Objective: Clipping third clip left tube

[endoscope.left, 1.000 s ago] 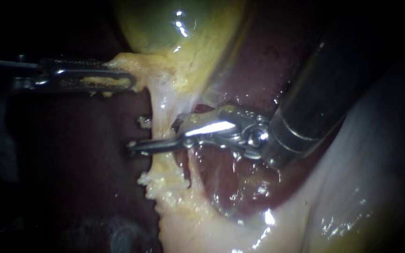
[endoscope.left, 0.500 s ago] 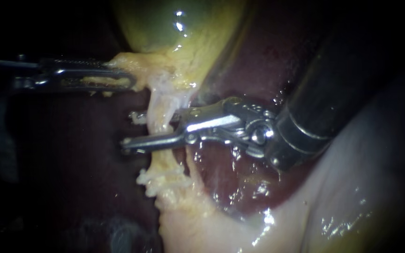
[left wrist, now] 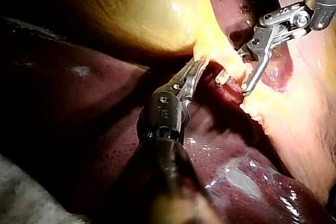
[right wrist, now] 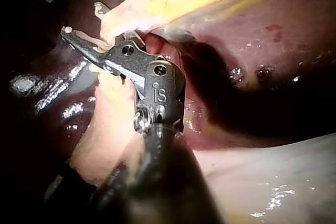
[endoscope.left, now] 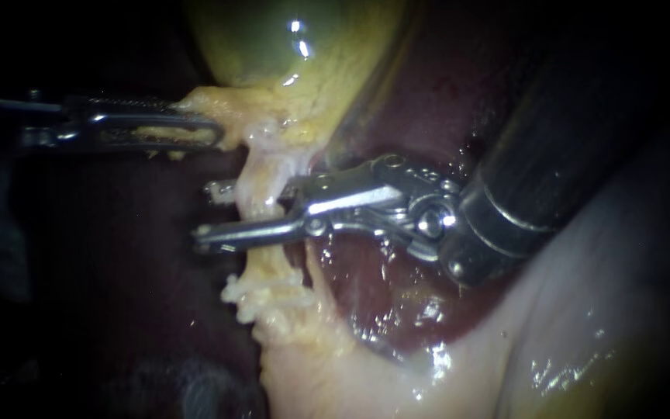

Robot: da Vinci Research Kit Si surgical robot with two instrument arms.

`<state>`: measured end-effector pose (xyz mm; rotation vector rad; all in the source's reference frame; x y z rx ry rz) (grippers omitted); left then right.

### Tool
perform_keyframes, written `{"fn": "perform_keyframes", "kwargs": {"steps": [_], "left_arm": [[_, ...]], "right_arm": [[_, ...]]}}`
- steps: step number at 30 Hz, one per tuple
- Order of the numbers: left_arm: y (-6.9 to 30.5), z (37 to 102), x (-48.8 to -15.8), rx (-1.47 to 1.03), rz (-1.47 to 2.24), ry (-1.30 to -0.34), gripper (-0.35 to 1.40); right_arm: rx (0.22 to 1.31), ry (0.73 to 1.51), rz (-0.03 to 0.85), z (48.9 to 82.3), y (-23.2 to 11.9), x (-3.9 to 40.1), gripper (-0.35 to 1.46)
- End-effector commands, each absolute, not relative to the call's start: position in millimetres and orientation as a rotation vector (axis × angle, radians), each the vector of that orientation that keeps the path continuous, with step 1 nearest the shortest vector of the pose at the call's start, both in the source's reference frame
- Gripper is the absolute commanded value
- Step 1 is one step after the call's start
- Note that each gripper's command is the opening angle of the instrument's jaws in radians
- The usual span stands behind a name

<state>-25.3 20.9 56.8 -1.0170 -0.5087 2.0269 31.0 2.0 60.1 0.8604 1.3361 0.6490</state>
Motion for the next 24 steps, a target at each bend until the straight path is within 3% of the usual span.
{"fn": "perform_keyframes", "kwargs": {"steps": [1, 15, 24], "left_arm": [[20.9, 56.8, -25.3, -1.017, 2.027, -0.509, -0.35], [20.9, 56.8, -25.2, -1.017, 2.027, -0.509, -0.35], [20.9, 56.9, -25.2, -1.017, 2.027, -0.509, -0.35]], "right_arm": [[0.862, 1.341, 0.649, 59.9, 2.0, 30.9, 0.41], [0.888, 1.372, 0.678, 58.0, 2.9, 30.4, 0.35], [0.919, 1.356, 0.708, 58.1, 2.8, 29.9, 0.00]]}}
